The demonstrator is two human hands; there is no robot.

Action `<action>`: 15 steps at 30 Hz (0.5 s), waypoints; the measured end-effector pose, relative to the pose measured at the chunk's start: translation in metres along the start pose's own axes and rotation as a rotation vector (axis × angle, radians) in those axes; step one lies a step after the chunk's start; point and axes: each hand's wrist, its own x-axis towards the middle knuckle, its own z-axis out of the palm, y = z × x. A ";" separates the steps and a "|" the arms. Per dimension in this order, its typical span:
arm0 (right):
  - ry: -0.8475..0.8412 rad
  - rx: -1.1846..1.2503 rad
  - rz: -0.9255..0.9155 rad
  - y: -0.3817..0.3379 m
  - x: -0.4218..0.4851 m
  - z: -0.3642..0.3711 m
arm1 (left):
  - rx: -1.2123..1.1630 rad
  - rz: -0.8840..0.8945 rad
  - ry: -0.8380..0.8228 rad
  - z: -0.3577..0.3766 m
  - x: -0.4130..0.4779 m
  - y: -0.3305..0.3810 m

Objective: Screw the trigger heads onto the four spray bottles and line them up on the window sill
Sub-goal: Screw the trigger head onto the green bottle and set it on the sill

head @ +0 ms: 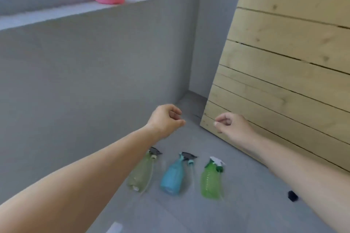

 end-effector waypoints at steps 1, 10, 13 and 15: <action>-0.023 -0.016 0.044 0.024 -0.001 0.004 | 0.031 -0.043 -0.060 0.021 0.001 -0.015; -0.128 -0.039 0.371 0.192 0.031 0.059 | 0.099 -0.364 -0.383 0.176 0.000 -0.104; -0.090 -0.013 0.400 0.225 0.054 0.074 | 0.077 -0.458 -0.421 0.212 0.007 -0.124; -0.070 -0.001 0.410 0.242 0.068 0.084 | 0.062 -0.493 -0.429 0.231 0.010 -0.133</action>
